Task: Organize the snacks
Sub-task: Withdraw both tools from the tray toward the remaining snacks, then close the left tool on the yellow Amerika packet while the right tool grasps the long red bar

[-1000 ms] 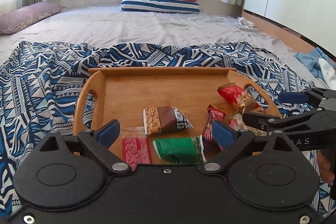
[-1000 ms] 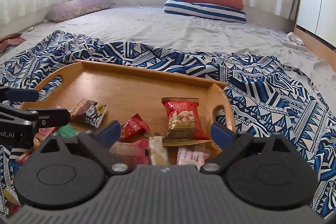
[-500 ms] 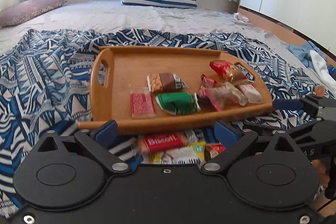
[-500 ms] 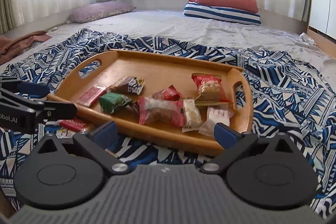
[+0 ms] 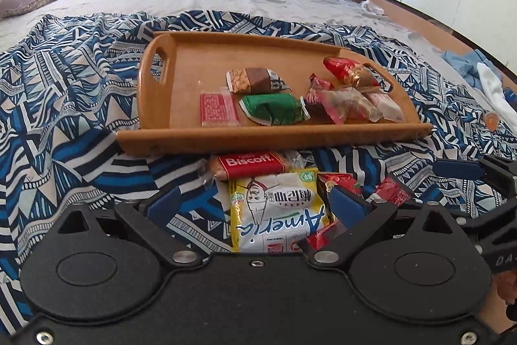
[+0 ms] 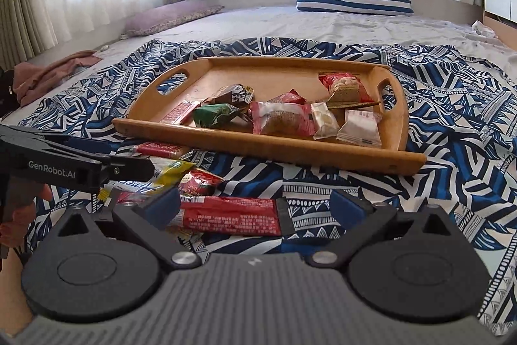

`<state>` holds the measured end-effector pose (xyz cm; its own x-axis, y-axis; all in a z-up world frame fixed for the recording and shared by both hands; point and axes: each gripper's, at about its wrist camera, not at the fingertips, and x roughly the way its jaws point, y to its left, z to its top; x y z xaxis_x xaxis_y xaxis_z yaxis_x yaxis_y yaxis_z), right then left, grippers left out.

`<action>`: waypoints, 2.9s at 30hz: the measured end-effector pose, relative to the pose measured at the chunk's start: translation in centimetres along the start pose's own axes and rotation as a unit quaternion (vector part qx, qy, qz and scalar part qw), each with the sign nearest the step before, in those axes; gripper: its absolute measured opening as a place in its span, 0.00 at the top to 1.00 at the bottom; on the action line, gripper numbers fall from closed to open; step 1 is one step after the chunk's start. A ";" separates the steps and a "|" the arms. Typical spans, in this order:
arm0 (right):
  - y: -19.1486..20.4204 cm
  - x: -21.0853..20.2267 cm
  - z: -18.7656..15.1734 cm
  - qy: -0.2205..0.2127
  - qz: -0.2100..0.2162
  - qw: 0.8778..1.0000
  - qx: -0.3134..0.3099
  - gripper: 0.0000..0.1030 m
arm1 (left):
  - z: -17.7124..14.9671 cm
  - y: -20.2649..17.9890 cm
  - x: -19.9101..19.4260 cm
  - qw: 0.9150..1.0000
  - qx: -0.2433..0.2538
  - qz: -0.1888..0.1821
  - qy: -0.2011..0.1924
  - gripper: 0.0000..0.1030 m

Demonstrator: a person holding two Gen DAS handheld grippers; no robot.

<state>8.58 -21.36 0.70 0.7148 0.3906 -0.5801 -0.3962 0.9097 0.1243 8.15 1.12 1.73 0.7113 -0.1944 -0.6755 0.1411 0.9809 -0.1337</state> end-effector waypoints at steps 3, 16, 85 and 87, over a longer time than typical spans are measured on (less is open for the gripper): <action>0.6 -0.4 -0.5 0.000 -0.001 1.000 -0.019 0.00 | -0.1 -0.5 0.5 1.000 0.001 -0.003 0.006 0.04; 2.1 -0.4 -1.1 0.007 0.011 0.998 -0.053 0.00 | 0.0 -1.5 1.3 1.000 0.010 -0.006 0.015 0.39; 3.0 0.3 -1.8 0.009 -0.168 0.983 0.075 0.48 | -2.4 0.7 -1.7 0.998 0.016 0.060 -0.015 0.49; 3.0 0.2 -1.7 0.009 -0.166 0.983 0.073 0.57 | -2.3 0.8 -1.9 0.998 0.013 0.058 -0.015 0.49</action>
<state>6.53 -18.80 -0.42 0.7801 0.0673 -0.6220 -0.0552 0.9977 0.0386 5.30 2.26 1.22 0.7447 -0.0788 -0.6627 0.0728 0.9967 -0.0368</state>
